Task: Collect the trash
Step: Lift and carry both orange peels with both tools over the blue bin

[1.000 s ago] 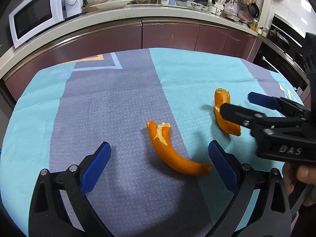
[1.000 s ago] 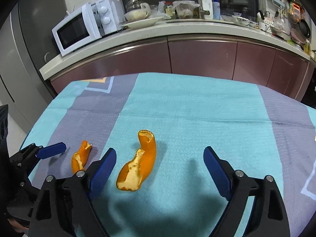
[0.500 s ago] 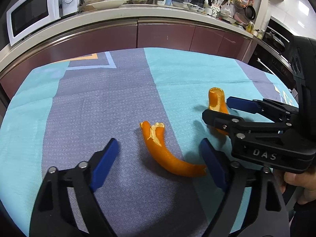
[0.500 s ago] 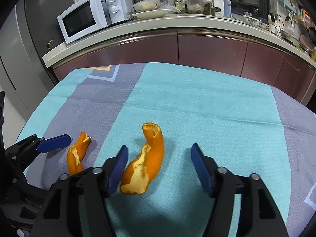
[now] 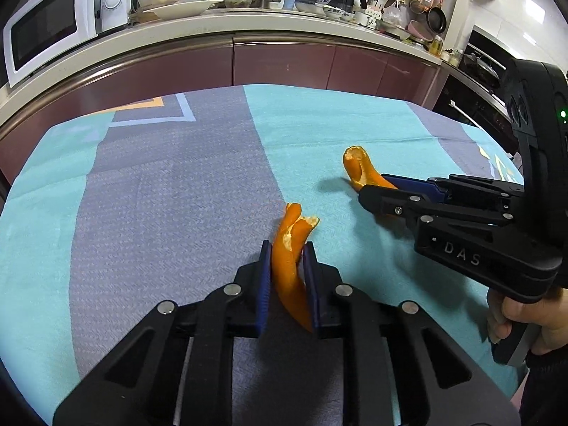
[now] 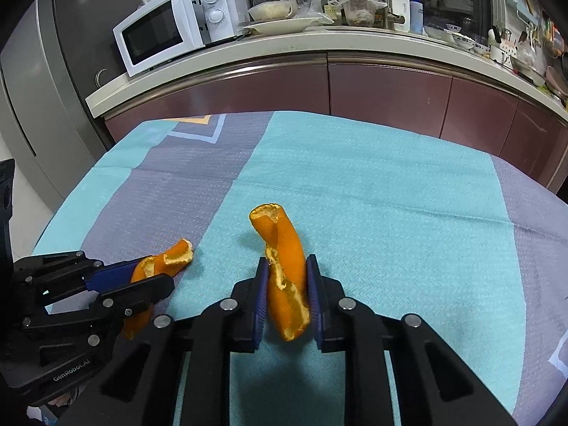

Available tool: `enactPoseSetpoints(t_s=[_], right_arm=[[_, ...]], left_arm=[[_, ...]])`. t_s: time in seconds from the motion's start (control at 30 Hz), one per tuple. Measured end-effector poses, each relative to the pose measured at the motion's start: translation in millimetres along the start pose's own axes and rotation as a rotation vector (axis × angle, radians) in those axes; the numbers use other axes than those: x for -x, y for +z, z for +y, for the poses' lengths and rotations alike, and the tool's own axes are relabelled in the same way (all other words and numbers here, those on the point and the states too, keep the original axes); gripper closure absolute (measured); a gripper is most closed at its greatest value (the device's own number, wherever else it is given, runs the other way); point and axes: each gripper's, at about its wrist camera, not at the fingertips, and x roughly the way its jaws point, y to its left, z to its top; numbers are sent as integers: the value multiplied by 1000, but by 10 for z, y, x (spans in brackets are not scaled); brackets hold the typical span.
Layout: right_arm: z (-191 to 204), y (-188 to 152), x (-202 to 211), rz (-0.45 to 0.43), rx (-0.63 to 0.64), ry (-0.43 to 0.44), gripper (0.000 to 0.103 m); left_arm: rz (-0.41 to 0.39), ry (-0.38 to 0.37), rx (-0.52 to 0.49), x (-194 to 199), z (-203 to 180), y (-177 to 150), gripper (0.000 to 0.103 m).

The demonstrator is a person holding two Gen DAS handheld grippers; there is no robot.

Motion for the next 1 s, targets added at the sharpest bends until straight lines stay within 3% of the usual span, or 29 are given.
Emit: enactPoseSetpoints(t_s=[0.4, 1.0], right_arm=[[55, -89, 182, -37, -25, 21, 90], [535, -350, 1084, -199, 22, 48, 90]], left_arm=[[-44, -13, 6, 259, 10, -75, 90], [-197, 32, 48, 1370, 209, -446, 90]])
